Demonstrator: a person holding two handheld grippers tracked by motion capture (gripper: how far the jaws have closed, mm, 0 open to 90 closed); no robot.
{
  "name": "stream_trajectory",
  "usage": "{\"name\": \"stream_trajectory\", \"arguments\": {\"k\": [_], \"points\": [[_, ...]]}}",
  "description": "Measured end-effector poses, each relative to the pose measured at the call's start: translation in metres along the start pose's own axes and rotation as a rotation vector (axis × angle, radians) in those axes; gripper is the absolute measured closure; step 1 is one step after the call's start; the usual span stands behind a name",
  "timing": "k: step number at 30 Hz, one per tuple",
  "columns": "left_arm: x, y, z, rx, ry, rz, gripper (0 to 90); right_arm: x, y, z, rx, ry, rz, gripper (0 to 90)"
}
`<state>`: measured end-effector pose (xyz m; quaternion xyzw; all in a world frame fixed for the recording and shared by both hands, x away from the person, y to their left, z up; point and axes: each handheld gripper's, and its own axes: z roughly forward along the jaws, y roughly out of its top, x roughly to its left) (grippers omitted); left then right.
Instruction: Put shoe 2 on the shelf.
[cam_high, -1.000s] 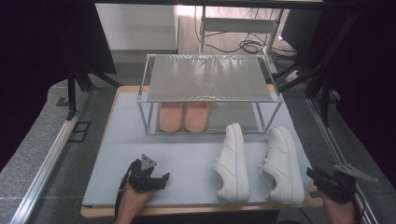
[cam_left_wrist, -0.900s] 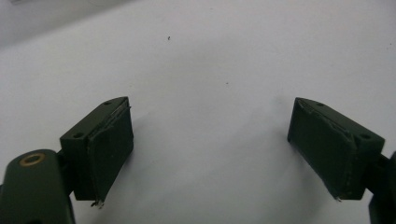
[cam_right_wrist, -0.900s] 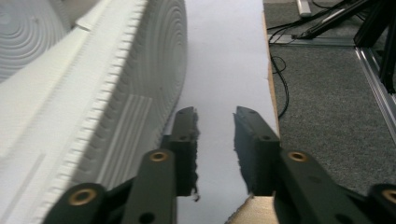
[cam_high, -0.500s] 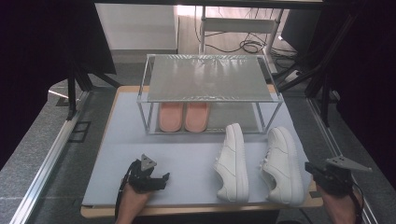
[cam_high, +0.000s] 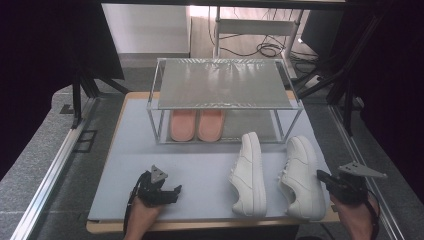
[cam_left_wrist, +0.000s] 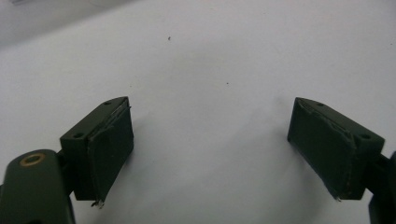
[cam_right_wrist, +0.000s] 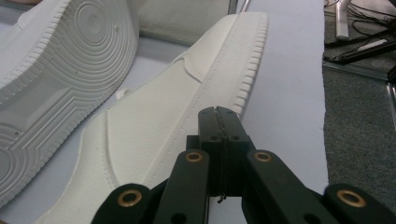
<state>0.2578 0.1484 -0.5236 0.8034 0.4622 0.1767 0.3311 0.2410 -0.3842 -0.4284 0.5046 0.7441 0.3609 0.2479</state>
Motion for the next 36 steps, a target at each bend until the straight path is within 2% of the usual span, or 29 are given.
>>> {"name": "stream_trajectory", "arguments": {"k": [7,19,29,32,36], "points": [[0.000,0.000,0.000,-0.001,0.000,-0.001,14.4,-0.003,-0.003,0.000,0.007,-0.026,0.010,90.0],[0.000,0.000,0.000,0.000,0.000,-0.002,14.4,-0.028,-0.017,-0.006,0.022,-0.116,0.048,90.0],[0.000,0.000,0.000,0.000,0.000,-0.003,14.4,-0.050,-0.038,0.004,0.094,-0.215,0.066,90.0],[0.000,0.000,0.000,0.001,0.000,-0.004,14.4,-0.060,-0.047,0.006,0.072,-0.178,0.128,90.0],[0.000,0.000,0.000,0.001,-0.001,-0.004,14.4,-0.065,-0.053,0.010,0.073,-0.173,0.153,90.0]]}}
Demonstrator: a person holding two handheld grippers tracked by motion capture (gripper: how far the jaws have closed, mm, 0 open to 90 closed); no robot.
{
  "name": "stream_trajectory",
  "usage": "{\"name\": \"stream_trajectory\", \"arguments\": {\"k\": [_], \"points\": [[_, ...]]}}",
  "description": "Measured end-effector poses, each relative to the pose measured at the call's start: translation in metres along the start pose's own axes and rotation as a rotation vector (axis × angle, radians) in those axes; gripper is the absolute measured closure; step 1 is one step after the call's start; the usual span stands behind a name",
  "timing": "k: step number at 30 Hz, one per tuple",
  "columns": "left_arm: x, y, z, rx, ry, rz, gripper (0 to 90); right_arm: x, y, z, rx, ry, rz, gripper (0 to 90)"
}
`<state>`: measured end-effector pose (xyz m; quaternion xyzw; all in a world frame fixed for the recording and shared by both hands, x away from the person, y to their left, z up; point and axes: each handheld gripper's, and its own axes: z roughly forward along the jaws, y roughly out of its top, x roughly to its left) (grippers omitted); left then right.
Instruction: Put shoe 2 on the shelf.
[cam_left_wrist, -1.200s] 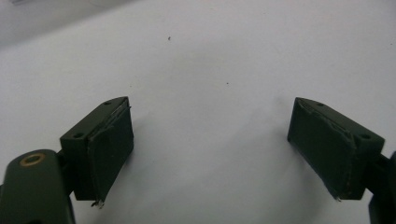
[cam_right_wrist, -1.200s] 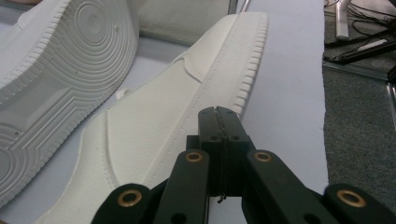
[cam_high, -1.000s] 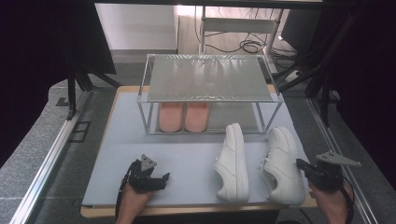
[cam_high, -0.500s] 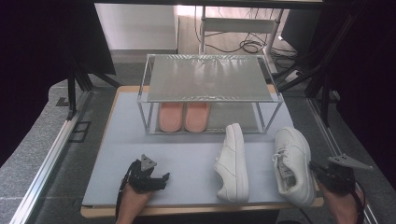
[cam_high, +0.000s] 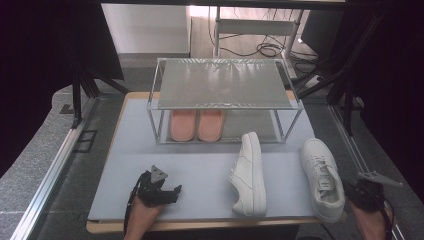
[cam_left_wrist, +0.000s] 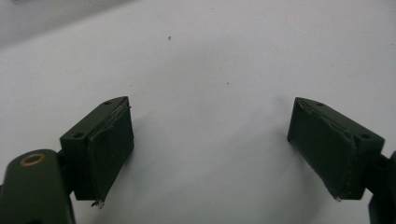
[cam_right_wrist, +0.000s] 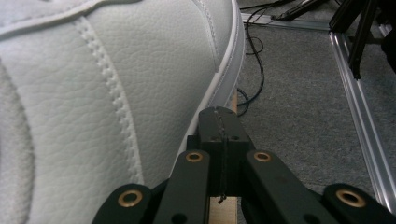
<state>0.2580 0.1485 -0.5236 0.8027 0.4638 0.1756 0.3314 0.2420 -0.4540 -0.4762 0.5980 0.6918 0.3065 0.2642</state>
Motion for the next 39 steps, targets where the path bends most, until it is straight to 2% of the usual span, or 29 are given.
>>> {"name": "stream_trajectory", "arguments": {"k": [6,7,11,28,33,39], "points": [[0.000,0.000,0.000,0.000,0.000,0.000,14.4,0.004,-0.005,0.018,0.030,0.040,0.001,90.0],[0.000,0.000,0.000,0.000,0.000,0.000,14.4,0.005,-0.006,0.021,0.030,0.056,0.012,90.0],[0.000,0.000,0.000,-0.001,0.000,0.000,14.4,0.004,-0.005,0.021,0.004,0.061,0.025,90.0],[0.000,0.000,0.000,-0.001,0.001,0.001,14.5,0.013,0.025,-0.030,-0.109,0.069,-0.028,90.0],[0.000,0.000,0.000,-0.002,0.001,0.001,14.5,0.024,0.037,-0.043,-0.138,0.085,-0.062,90.0],[0.000,0.000,0.000,-0.003,0.001,0.000,14.5,0.045,0.048,-0.044,-0.141,0.139,-0.105,90.0]]}}
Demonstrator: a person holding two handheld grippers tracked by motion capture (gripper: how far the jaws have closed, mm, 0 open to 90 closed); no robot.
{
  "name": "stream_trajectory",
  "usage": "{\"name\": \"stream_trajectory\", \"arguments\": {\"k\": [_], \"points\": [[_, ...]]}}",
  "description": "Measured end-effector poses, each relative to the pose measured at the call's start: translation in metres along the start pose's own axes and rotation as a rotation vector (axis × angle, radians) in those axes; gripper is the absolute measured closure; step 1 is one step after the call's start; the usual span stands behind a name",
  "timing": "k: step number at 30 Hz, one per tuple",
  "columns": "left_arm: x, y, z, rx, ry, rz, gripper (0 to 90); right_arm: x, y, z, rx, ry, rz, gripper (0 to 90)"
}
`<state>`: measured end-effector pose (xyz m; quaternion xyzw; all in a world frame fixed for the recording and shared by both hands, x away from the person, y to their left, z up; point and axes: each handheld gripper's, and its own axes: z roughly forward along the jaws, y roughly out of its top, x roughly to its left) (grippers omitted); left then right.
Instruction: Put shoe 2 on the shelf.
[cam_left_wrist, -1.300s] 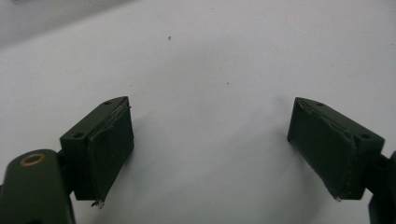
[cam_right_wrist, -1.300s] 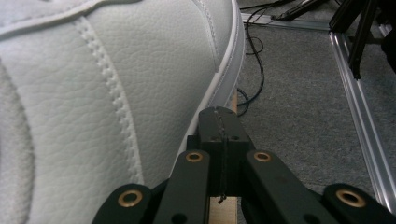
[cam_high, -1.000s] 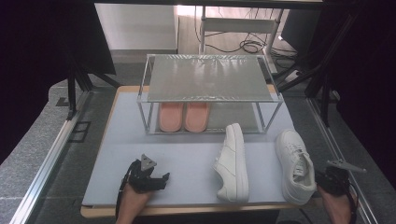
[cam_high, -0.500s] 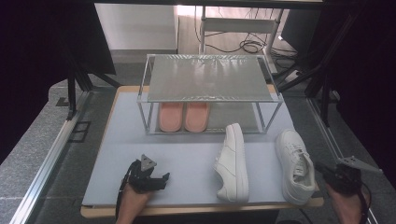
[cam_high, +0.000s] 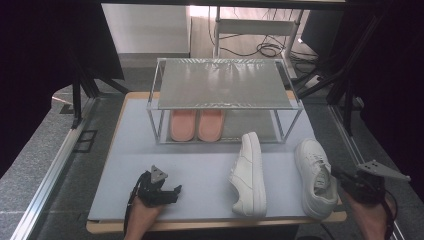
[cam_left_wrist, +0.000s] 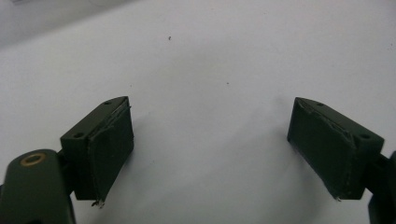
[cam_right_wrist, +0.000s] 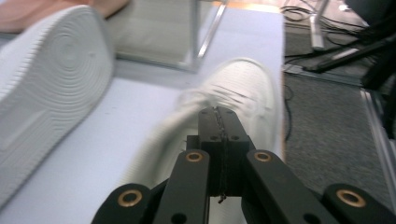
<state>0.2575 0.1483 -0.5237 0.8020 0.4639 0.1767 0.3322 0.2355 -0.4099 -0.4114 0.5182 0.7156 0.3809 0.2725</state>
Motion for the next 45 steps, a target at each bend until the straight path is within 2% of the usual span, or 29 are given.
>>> {"name": "stream_trajectory", "arguments": {"k": [3,12,26,38,45], "points": [[0.000,0.000,0.000,0.002,0.000,0.002,14.5,0.009,0.005,0.005,0.003,0.037,0.001,90.0],[0.000,0.000,0.000,0.002,0.000,0.003,14.5,0.039,0.015,0.018,0.008,0.107,-0.043,90.0],[0.000,0.000,0.000,0.000,0.000,0.001,14.5,0.089,0.027,0.053,0.019,0.229,-0.111,90.0],[0.000,0.000,0.000,-0.001,0.000,-0.002,14.5,0.125,0.032,0.076,0.026,0.304,-0.155,90.0],[0.000,0.000,0.000,-0.002,0.000,-0.002,14.5,0.141,0.032,0.088,0.039,0.325,-0.178,90.0]]}}
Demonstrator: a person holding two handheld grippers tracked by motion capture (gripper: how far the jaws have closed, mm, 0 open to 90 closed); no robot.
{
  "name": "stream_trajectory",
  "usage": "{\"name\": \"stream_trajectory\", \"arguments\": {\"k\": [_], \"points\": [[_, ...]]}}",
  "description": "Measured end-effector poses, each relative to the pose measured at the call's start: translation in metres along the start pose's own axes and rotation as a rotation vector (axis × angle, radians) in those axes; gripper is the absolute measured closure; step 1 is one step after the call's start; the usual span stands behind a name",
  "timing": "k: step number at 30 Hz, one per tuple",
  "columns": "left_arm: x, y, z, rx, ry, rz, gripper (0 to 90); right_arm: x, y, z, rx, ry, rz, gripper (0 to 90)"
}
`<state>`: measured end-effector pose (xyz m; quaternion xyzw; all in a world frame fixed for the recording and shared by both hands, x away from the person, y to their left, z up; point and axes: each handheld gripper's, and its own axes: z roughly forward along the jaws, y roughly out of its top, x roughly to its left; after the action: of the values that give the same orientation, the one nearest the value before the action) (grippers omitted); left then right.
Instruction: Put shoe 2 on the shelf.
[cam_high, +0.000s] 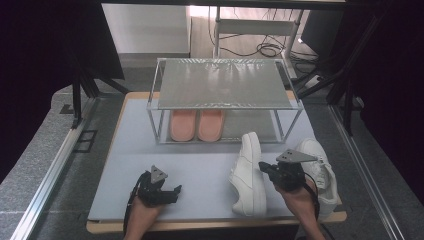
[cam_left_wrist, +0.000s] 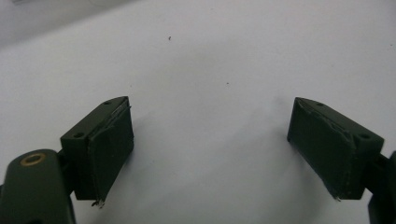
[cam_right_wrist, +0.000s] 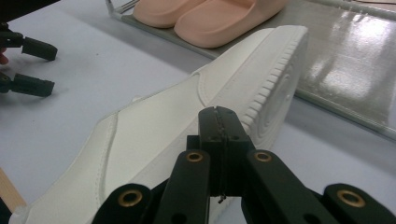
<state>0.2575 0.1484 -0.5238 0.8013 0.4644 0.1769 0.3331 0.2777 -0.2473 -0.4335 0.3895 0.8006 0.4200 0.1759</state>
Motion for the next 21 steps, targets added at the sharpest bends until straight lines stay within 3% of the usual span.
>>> {"name": "stream_trajectory", "arguments": {"k": [9,21], "points": [[0.000,0.000,0.000,0.000,0.000,0.000,14.5,-0.002,-0.005,0.004,0.011,0.005,0.013,90.0],[0.000,0.000,0.000,0.002,0.000,0.003,14.5,-0.013,-0.015,-0.010,0.011,-0.030,0.077,90.0]]}}
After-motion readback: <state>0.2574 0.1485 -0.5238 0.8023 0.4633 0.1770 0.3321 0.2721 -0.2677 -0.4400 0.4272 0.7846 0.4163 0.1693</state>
